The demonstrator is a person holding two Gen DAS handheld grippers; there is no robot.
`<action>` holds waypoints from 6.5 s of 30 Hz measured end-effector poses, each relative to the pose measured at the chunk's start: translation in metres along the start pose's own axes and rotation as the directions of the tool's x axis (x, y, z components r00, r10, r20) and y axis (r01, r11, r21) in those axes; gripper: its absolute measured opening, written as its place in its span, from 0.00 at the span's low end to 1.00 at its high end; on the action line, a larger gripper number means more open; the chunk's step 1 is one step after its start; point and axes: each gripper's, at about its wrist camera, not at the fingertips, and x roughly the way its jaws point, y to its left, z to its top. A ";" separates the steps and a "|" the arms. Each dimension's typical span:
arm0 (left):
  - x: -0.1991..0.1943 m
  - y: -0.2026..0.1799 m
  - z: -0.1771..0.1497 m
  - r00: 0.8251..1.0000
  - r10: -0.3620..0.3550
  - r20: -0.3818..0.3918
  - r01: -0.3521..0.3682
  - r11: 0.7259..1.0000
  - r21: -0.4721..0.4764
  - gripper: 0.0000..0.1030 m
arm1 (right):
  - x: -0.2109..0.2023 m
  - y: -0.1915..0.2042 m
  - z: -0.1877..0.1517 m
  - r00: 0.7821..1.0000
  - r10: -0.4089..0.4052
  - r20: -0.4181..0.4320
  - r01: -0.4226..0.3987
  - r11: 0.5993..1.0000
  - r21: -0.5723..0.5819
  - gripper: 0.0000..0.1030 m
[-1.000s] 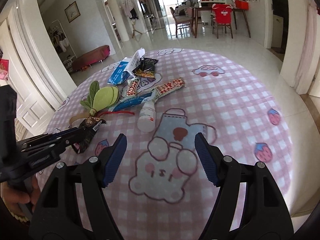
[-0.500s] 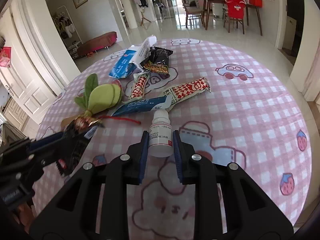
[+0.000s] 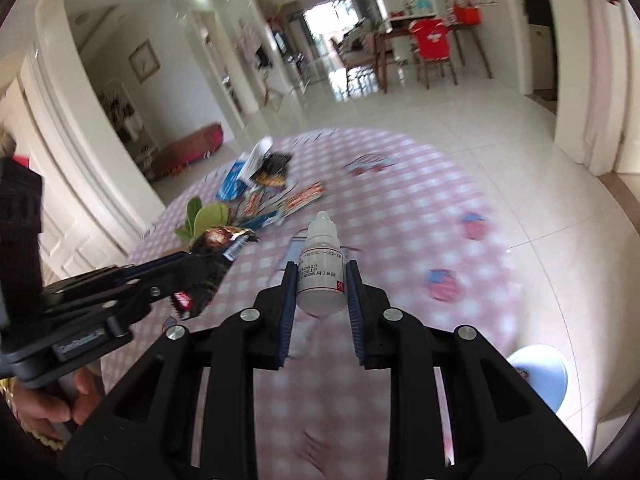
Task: Collect trash
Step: 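Carry the bottle and wrapper to the bucket and open both tools, then move both open tools back toward the remaining trash on the table, then grasp the green-leafed plush carrot with the left tool while the right grasps a blue wrapper, then carry the plush carrot and blue wrapper over the bucket and open both tools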
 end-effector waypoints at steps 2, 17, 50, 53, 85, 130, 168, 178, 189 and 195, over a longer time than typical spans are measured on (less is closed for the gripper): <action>0.002 -0.022 0.001 1.000 -0.022 -0.006 0.022 0.999 0.034 0.19 | -0.024 -0.016 -0.005 0.999 -0.016 0.035 0.015 0.999 0.030 0.23; 0.085 -0.231 -0.013 0.953 -0.192 -0.233 0.264 0.906 0.332 0.19 | -0.158 -0.158 -0.078 0.943 -0.281 0.179 0.207 0.916 0.343 0.23; 0.129 -0.270 -0.018 0.958 -0.133 -0.253 0.212 0.924 0.318 0.80 | -0.182 -0.230 -0.105 0.908 -0.383 0.169 0.263 0.835 0.483 0.23; 0.128 -0.267 -0.014 0.963 -0.126 -0.239 0.200 0.928 0.314 0.80 | -0.180 -0.232 -0.101 0.906 -0.387 0.173 0.266 0.837 0.477 0.23; 0.054 -0.108 0.009 0.996 0.069 -0.054 -0.054 0.969 0.241 0.80 | -0.110 -0.125 -0.059 0.966 -0.218 0.137 0.176 0.947 0.268 0.66; 0.033 0.155 0.022 0.977 0.207 -0.042 -0.211 0.964 -0.162 0.15 | 0.159 0.048 0.036 0.984 0.168 -0.062 -0.149 0.960 0.235 0.05; 0.133 -0.292 0.003 0.925 -0.257 -0.280 0.344 0.880 0.329 0.17 | -0.192 -0.200 -0.093 0.791 -0.568 0.227 0.463 0.799 0.383 0.04; 0.168 -0.322 -0.020 0.915 -0.214 -0.341 0.329 0.887 0.325 0.69 | -0.203 -0.240 -0.125 0.766 -0.622 0.166 0.511 0.744 0.429 0.05; 0.158 -0.310 -0.022 0.925 -0.194 -0.328 0.302 0.899 0.318 0.71 | -0.191 -0.243 -0.117 0.787 -0.597 0.154 0.496 0.761 0.419 0.05; 0.154 -0.300 -0.017 0.928 -0.197 -0.316 0.296 0.904 0.307 0.71 | -0.184 -0.234 -0.109 0.791 -0.593 0.152 0.497 0.767 0.406 0.05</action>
